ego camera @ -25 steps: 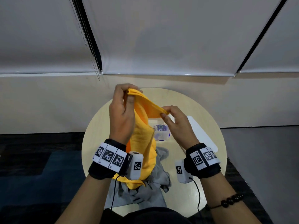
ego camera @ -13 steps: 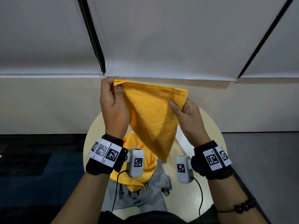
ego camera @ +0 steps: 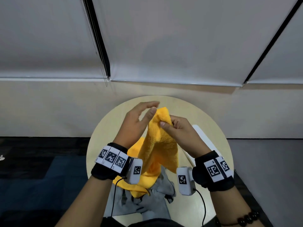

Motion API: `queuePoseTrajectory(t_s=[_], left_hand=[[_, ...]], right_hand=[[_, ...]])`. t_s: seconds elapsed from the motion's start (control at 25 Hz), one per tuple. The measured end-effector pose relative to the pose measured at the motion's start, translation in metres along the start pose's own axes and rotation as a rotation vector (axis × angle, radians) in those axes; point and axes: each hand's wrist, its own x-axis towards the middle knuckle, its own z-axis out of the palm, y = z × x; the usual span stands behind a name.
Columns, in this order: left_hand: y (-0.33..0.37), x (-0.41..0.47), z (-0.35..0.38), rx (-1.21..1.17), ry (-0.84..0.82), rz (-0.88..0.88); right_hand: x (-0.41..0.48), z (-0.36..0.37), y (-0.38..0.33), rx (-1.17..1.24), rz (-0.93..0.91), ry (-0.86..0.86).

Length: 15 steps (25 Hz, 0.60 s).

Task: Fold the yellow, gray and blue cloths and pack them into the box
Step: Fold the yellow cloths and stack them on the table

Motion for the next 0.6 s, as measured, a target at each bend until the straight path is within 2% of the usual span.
queuePoseTrajectory(t_s=[0.08, 0.28, 0.36, 0.52, 0.6], left_hand=[[-0.001, 0.004, 0.001, 0.015, -0.088, -0.029], [0.001, 0.007, 0.000, -0.018, -0.092, -0.007], [0.010, 0.009, 0.000, 0.001, -0.012, 0.042], [0.037, 0.024, -0.021, 0.103, 0.244, 0.231], [0.049, 0.031, -0.033, 0.142, 0.315, 0.285]], right_hand=[[0.001, -0.001, 0.001, -0.037, -0.008, -0.030], [-0.002, -0.004, 0.005, -0.073, 0.009, -0.076], [0.000, -0.007, 0.013, -0.093, 0.053, -0.107], [0.002, -0.012, 0.056, -0.483, 0.138, -0.241], [-0.007, -0.009, 0.082, -0.474, 0.253, -0.297]])
